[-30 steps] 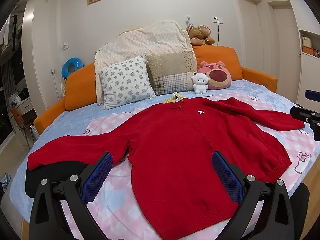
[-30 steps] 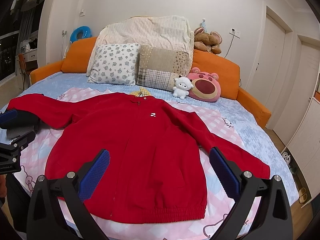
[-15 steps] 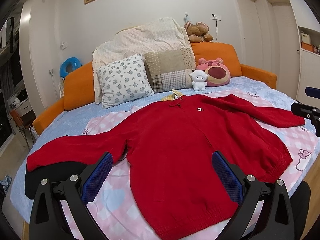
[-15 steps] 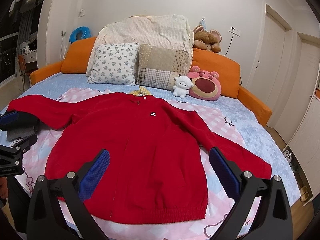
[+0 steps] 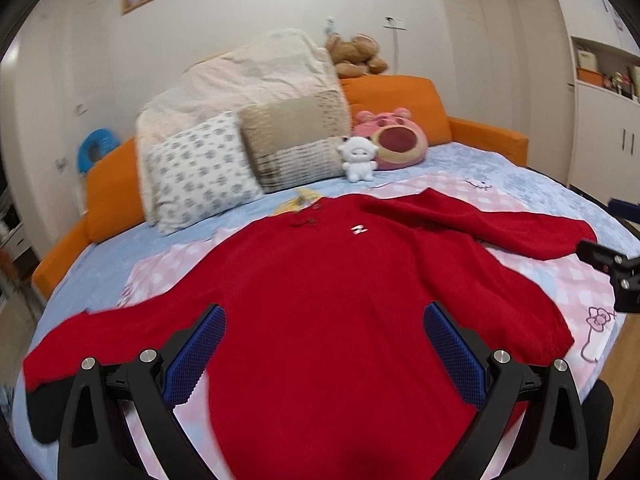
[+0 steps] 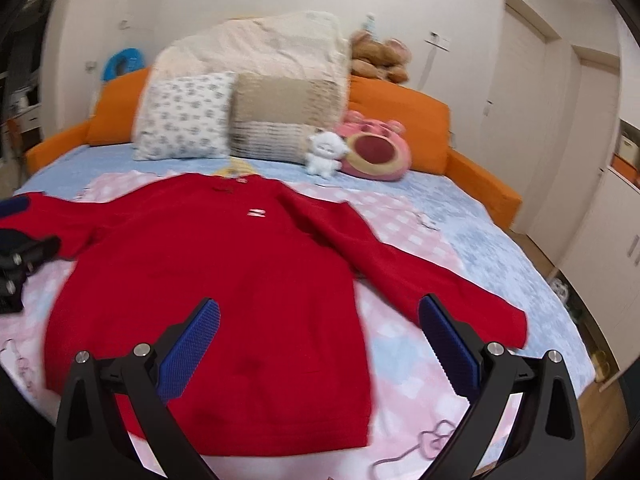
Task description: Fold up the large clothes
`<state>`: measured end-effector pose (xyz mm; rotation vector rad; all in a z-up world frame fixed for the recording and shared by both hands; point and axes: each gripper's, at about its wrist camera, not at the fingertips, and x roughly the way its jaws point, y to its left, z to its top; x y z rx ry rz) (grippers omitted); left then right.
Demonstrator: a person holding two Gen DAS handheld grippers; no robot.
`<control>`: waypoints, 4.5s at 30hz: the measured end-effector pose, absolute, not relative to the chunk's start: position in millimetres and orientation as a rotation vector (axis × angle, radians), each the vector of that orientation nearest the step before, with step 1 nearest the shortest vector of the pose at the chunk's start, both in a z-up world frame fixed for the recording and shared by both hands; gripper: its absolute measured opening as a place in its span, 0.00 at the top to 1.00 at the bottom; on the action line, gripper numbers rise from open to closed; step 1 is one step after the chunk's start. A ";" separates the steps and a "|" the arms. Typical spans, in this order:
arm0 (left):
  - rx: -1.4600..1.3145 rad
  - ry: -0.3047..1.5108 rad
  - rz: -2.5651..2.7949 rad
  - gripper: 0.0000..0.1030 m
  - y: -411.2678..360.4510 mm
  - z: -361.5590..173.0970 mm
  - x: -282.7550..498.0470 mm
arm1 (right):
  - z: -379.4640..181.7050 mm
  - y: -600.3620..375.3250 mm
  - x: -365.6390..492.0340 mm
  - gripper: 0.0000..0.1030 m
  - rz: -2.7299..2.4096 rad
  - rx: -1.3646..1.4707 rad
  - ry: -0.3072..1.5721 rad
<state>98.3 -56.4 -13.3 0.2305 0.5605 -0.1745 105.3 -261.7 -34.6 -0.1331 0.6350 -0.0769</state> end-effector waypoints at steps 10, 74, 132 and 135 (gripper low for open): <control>0.088 0.814 -0.401 0.03 -146.7 -68.9 247.5 | -100.8 -465.0 150.4 0.05 -0.318 0.029 0.743; -0.548 1.362 -0.637 0.03 -231.7 -177.9 575.5 | 11.0 -321.3 210.1 0.98 0.878 0.070 0.684; -0.087 1.407 -0.738 0.91 -320.1 -148.9 501.3 | -112.0 -343.6 142.6 0.80 0.604 0.263 0.727; -0.209 1.379 -0.725 0.92 -305.8 -142.0 512.0 | -114.8 -346.3 145.8 0.80 0.584 0.229 0.736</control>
